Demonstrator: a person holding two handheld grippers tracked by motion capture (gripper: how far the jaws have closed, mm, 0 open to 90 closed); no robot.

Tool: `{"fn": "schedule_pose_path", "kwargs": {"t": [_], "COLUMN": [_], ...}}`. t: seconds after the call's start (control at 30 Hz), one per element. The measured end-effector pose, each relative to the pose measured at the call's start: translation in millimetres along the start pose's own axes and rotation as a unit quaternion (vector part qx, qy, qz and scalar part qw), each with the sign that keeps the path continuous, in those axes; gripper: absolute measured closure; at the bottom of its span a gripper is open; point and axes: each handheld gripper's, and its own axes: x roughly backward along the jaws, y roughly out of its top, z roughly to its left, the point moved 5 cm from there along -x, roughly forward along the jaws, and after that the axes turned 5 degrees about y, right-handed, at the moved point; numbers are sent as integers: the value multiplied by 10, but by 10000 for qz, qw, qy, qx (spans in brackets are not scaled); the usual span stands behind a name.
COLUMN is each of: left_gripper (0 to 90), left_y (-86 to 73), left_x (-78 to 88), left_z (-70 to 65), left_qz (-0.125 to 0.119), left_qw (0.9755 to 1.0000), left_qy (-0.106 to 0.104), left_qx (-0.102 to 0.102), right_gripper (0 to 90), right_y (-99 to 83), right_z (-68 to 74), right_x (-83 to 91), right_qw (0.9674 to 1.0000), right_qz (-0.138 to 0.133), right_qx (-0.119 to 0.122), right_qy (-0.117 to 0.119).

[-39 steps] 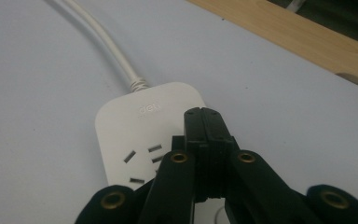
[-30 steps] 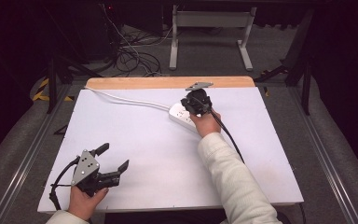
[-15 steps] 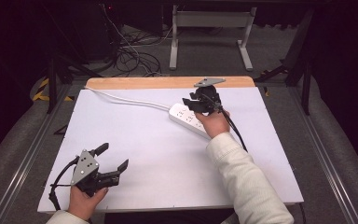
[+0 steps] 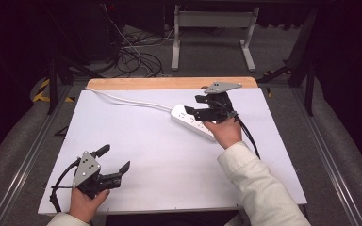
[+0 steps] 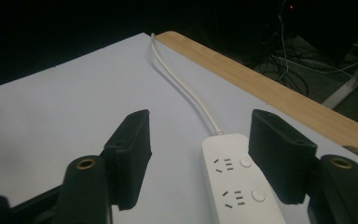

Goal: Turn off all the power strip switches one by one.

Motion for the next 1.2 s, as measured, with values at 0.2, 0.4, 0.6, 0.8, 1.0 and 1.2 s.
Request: {"fn": "schedule_pose_path", "kwargs": {"t": [0.2, 0.4, 0.6, 0.8, 1.0, 1.2], "left_gripper": [148, 143, 142, 140, 135, 135], "left_y": [8, 8, 4, -14, -29, -44], "left_x": [13, 32, 48, 96, 134, 150], "left_z": [5, -2, -10, -11, -21, -35], "left_qz": [-18, -14, -14, 6, 6, 43], "left_qw": [10000, 10000, 10000, 10000, 10000, 9997], "left_qy": [13, 9, 5, 36, 37, 34], "left_qx": [-4, 28, 67, 13, -39, -238], "right_gripper": [304, 203, 125, 72, 39, 20], "right_y": [-130, -323, -502, -748, -1157, -1539], "right_z": [78, 142, 237, 343, 366, 442], "right_x": [192, 387, 583, 725, 796, 790], "right_qw": [9997, 9992, 9985, 9973, 9974, 9983], "right_qz": [-160, -308, -459, -577, -528, -148], "right_qx": [69, 91, 121, 268, 194, 110], "right_qy": [148, 238, 269, 367, 456, 553]}}
